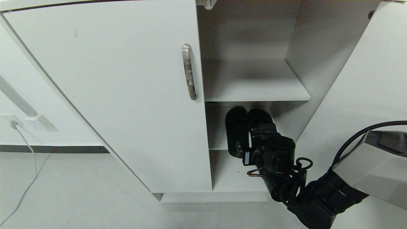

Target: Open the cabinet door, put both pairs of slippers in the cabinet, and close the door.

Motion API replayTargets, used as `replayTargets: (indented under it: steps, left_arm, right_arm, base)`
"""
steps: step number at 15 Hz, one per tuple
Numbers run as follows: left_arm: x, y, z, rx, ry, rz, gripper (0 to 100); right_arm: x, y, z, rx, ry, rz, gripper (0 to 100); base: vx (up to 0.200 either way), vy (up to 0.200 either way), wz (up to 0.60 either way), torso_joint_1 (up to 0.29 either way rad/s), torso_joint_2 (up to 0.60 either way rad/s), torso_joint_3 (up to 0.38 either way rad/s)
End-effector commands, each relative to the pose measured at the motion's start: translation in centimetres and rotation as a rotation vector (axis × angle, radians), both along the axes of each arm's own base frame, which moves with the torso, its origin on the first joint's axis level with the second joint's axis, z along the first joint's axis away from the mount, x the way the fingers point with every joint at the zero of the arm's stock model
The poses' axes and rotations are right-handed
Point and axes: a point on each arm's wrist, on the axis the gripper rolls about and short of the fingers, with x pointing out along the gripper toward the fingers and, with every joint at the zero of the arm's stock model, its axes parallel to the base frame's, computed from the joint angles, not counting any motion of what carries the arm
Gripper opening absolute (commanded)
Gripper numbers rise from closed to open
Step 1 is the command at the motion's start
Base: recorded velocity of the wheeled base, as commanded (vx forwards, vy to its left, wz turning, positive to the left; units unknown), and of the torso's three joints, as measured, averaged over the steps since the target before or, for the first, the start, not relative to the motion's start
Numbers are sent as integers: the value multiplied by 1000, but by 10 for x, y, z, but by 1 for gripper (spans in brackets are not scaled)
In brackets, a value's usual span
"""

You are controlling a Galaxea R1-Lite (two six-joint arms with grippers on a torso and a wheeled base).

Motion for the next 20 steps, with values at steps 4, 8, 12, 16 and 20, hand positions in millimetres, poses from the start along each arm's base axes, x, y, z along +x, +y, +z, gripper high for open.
replayTargets:
  steps: [4, 8, 12, 16, 20]
  left_arm:
    - [0, 0, 0, -1, 2, -1, 0]
    - [0, 0, 0, -1, 2, -1, 0]
    - [0, 0, 0, 0, 2, 1, 0]
    - [0, 0, 0, -1, 0, 1, 0]
    - [0, 0, 0, 0, 2, -4, 0]
  right_arm:
    - [-2, 1, 1, 0, -1, 5, 100]
    - [-4, 1, 1, 3, -6, 5, 100]
    - [-5, 0, -1, -3, 1, 5, 100]
    - [-5, 0, -1, -3, 1, 5, 100]
    - [-5, 0, -1, -6, 1, 6, 100]
  base:
    - [-200, 0, 0, 2, 2, 0]
    - [-150, 0, 0, 1, 2, 2]
    - [0, 0, 0, 0, 0, 0]
    - [0, 0, 0, 0, 0, 0]
    - [0, 0, 0, 0, 0, 0]
